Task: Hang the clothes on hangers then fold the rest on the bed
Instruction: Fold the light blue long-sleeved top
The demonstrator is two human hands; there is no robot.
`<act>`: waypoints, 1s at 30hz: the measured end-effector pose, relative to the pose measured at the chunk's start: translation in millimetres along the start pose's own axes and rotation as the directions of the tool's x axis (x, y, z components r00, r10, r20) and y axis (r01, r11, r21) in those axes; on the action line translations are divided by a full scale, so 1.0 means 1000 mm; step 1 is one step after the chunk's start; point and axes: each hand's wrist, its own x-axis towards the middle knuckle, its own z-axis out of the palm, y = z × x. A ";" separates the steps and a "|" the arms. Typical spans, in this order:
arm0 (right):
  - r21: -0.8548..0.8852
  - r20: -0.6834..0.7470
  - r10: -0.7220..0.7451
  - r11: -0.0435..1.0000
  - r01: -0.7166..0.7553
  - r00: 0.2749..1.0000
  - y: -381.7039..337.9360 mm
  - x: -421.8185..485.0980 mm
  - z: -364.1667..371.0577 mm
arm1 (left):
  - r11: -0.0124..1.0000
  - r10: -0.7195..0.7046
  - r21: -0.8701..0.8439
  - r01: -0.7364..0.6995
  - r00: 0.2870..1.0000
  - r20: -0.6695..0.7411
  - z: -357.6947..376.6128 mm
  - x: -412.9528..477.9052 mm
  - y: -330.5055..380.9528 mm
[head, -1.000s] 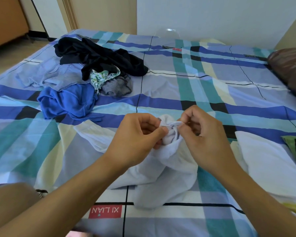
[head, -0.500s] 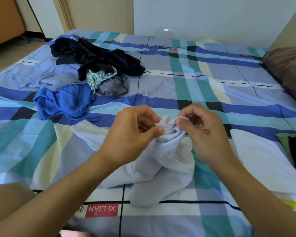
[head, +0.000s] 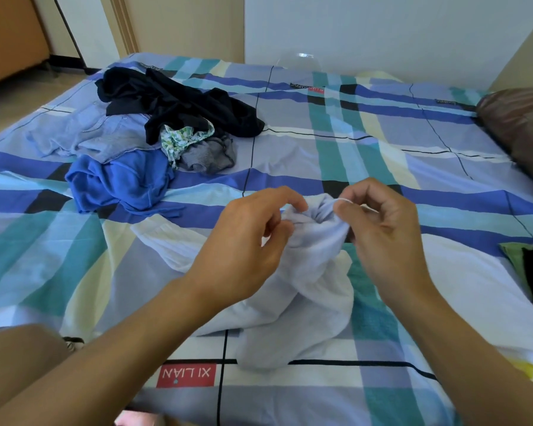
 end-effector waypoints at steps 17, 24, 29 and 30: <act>-0.017 0.144 -0.011 1.000 0.014 0.990 -0.002 -0.010 0.011 | 0.837 -0.412 -0.324 0.441 0.898 0.157 0.009 -0.008 -0.006; -0.477 0.261 -0.294 0.789 0.387 0.920 -0.004 -0.010 0.006 | 0.597 -0.467 -0.646 0.477 0.860 0.204 0.006 -0.003 -0.002; -0.425 0.319 -0.329 0.789 0.444 0.889 -0.004 -0.008 0.002 | 0.646 -0.438 -0.577 0.499 0.862 0.255 0.008 -0.005 -0.004; -0.403 0.337 -0.323 0.799 0.446 0.884 -0.004 -0.008 0.000 | 0.657 -0.439 -0.561 0.503 0.861 0.257 0.008 -0.005 -0.004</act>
